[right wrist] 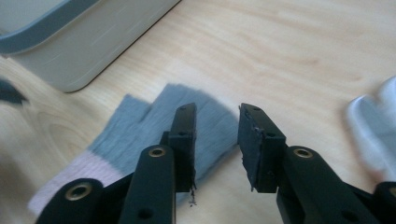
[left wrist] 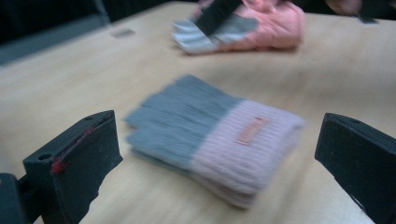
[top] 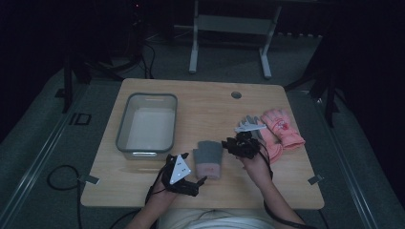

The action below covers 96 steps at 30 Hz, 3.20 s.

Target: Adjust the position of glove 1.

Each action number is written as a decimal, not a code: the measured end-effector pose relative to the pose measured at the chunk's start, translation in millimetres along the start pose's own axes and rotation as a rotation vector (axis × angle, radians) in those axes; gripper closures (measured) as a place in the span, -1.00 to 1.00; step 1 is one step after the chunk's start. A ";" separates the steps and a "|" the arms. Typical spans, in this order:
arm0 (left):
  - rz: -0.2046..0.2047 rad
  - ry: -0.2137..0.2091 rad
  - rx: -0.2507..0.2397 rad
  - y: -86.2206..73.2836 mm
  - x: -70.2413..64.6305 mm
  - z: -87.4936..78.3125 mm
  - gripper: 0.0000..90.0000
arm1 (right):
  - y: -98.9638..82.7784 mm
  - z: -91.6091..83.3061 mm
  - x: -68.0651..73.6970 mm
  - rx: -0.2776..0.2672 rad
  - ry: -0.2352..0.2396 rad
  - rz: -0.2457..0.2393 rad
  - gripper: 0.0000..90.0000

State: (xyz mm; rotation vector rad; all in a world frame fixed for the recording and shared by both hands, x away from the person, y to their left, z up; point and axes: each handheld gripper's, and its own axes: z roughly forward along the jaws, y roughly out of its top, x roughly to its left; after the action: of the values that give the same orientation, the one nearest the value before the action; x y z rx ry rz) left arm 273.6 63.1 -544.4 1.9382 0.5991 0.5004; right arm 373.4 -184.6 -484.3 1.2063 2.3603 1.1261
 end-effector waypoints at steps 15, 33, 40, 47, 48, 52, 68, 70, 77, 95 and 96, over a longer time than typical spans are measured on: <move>0.256 -0.112 0.227 3.2 -1.3 34.8 -0.68 | 8.3 40.0 -13.5 0.059 0.028 0.041 0.36; 0.295 -0.078 0.293 1.7 2.2 42.1 -0.09 | -11.9 74.5 -11.7 0.173 0.029 0.102 -0.09; 0.260 -0.087 0.298 5.0 7.2 41.2 0.17 | -11.1 75.7 -7.4 0.176 0.010 0.098 -0.05; 0.243 -0.103 0.316 10.6 10.5 41.0 0.46 | -8.4 81.1 -4.6 0.190 0.127 0.112 0.56; 0.244 -0.104 0.318 11.1 10.7 41.0 0.48 | -7.6 80.9 -4.2 0.192 0.137 0.101 0.59; 0.201 -0.119 0.332 14.7 14.5 39.6 0.51 | -5.8 77.3 -1.2 0.165 0.136 0.060 0.65; 0.234 -0.124 0.361 59.1 33.2 12.1 0.53 | 32.8 32.8 16.4 0.012 0.175 -0.006 0.66; 0.249 -0.122 0.366 66.1 36.1 9.2 0.53 | 39.4 28.5 17.6 0.001 0.174 -0.009 0.66; 0.289 -0.104 0.372 86.5 46.4 -4.7 0.53 | 59.5 20.2 21.9 -0.041 0.183 -0.020 0.66; 0.316 -0.046 0.387 110.2 84.7 -38.4 0.53 | 115.2 27.8 45.4 -0.076 0.200 -0.061 0.66; 0.312 -0.041 0.383 111.7 89.2 -42.5 0.53 | 120.6 29.5 48.1 -0.079 0.204 -0.060 0.66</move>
State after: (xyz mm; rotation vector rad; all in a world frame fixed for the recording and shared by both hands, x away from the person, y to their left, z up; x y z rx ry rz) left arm 340.7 105.4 -418.1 2.4206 0.3856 0.5689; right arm 428.6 -89.1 -409.6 1.0306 2.4539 1.3668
